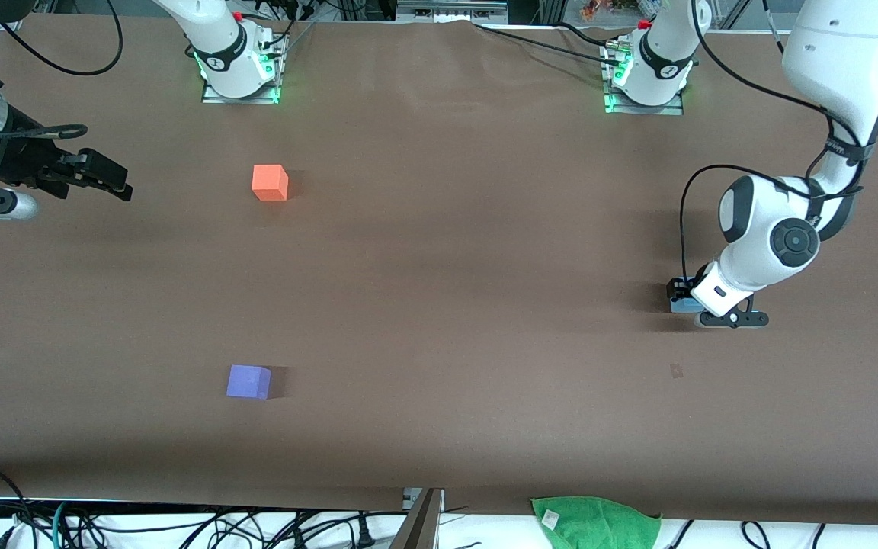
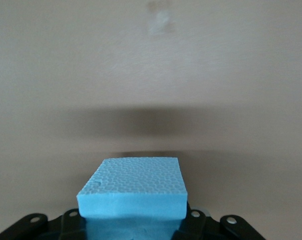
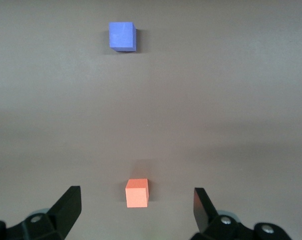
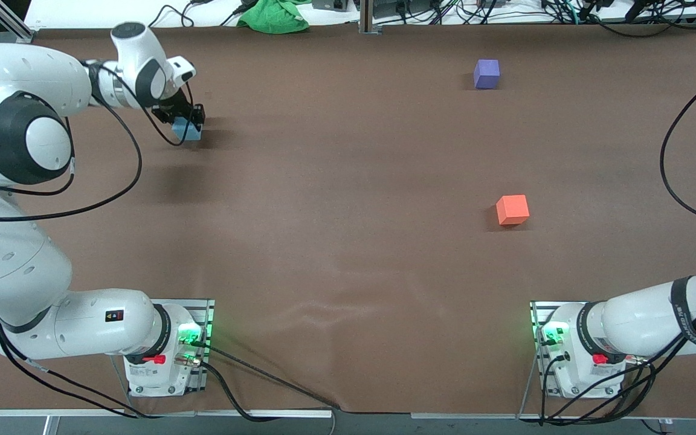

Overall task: Place blue block between orange and purple blocks
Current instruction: 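Lift the blue cube with the left gripper and carry it toward the table's middle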

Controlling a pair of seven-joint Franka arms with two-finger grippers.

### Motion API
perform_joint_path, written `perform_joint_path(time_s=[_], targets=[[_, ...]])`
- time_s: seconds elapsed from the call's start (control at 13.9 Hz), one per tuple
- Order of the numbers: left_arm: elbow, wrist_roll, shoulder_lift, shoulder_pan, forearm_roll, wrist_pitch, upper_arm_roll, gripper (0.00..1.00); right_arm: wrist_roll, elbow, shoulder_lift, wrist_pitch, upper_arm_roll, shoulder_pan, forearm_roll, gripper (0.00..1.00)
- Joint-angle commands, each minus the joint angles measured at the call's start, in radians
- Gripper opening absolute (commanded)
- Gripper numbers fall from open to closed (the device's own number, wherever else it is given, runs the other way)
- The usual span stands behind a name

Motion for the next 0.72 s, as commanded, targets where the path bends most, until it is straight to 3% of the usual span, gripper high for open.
perform_joint_path(time_s=[0.0,0.14,0.29,0.65], targets=[[0.160,-0.016,-0.028,-0.019,0.016,-0.285,-0.106,0.16,-0.002,0.003,-0.007,0.000,0.007,-0.007,0.010,0.99],[0.240,-0.071,-0.025,-0.059,0.013,-0.361,-0.192,0.15,-0.002,0.003,-0.007,0.000,0.007,-0.009,0.010,0.99],[0.298,-0.199,0.016,-0.179,0.011,-0.360,-0.206,0.14,0.000,0.003,-0.007,0.000,0.007,-0.007,0.010,0.99],[0.547,-0.482,0.301,-0.479,0.020,-0.337,-0.200,0.14,0.000,0.003,-0.007,0.000,0.009,-0.007,0.010,0.99]])
